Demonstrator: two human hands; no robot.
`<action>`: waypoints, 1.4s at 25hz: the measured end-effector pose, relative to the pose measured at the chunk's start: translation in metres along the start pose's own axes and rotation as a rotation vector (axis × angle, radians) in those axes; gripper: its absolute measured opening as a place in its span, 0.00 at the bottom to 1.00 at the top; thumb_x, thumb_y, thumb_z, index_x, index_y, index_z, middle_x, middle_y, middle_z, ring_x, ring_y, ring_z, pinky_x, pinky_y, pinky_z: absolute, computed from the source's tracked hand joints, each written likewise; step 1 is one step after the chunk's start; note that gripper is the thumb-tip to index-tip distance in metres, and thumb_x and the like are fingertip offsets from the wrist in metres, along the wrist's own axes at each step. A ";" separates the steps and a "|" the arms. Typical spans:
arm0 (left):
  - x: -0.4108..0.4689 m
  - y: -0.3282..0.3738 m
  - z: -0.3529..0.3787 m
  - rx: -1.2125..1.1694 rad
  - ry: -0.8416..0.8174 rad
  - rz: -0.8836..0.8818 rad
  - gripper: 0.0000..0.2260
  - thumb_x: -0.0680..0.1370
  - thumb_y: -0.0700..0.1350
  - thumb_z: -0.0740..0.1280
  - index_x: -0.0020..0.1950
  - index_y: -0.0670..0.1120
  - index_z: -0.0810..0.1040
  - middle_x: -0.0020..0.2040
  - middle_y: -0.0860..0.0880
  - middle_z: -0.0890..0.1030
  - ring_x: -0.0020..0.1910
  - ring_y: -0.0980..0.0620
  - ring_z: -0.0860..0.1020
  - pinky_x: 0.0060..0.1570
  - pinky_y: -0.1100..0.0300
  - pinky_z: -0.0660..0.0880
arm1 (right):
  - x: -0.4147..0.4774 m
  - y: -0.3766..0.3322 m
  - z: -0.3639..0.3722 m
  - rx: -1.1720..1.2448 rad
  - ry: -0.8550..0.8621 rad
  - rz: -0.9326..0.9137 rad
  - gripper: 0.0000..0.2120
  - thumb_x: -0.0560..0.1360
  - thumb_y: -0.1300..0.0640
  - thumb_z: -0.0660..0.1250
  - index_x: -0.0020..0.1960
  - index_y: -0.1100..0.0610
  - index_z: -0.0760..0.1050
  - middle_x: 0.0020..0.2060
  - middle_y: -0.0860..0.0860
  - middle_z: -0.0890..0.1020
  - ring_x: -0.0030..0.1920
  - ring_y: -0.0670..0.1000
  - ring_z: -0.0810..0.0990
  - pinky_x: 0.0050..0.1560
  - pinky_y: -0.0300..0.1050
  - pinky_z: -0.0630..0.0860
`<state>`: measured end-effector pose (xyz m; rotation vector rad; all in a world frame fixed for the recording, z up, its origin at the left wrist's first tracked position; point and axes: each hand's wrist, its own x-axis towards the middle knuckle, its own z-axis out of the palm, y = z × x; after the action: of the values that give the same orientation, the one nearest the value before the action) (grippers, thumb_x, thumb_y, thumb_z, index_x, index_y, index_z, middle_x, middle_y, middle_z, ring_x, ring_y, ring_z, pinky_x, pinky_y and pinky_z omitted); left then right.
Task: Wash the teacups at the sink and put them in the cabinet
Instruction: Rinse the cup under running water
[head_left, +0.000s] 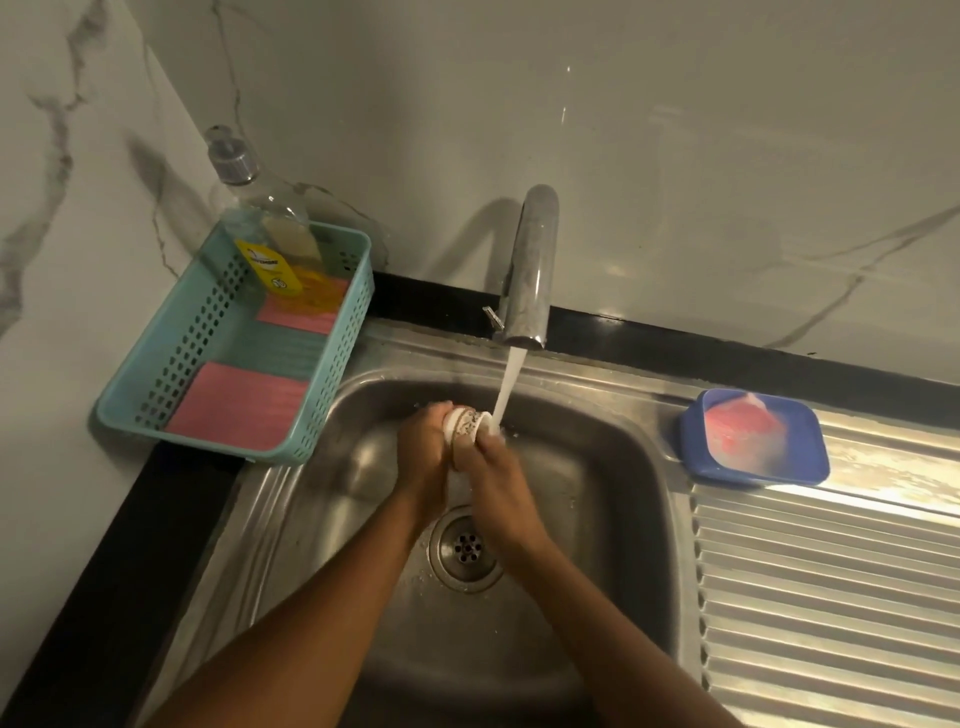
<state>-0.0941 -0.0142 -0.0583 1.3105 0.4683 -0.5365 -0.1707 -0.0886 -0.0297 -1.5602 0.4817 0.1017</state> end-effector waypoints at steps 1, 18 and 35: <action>0.001 0.007 0.001 0.030 0.007 -0.115 0.14 0.81 0.46 0.62 0.42 0.38 0.81 0.37 0.40 0.81 0.34 0.46 0.80 0.35 0.55 0.76 | -0.005 0.014 -0.006 -0.330 -0.037 -0.169 0.13 0.86 0.51 0.55 0.58 0.52 0.77 0.55 0.40 0.81 0.59 0.42 0.78 0.74 0.49 0.65; -0.013 0.017 0.017 0.153 -0.127 -0.384 0.14 0.79 0.49 0.64 0.39 0.42 0.80 0.28 0.47 0.80 0.24 0.51 0.78 0.26 0.63 0.74 | -0.008 0.050 -0.044 -0.781 -0.185 -0.487 0.16 0.83 0.54 0.60 0.71 0.50 0.72 0.67 0.46 0.77 0.69 0.41 0.71 0.73 0.51 0.67; -0.015 -0.019 0.015 0.569 -0.178 0.445 0.15 0.81 0.52 0.69 0.43 0.41 0.78 0.33 0.49 0.81 0.32 0.53 0.80 0.33 0.59 0.77 | -0.021 0.041 -0.028 0.108 0.050 -0.081 0.10 0.85 0.56 0.60 0.58 0.57 0.79 0.49 0.59 0.83 0.52 0.60 0.82 0.55 0.57 0.79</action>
<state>-0.1171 -0.0307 -0.0607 1.8263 -0.1467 -0.4156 -0.2108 -0.1096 -0.0585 -1.4772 0.4555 -0.0253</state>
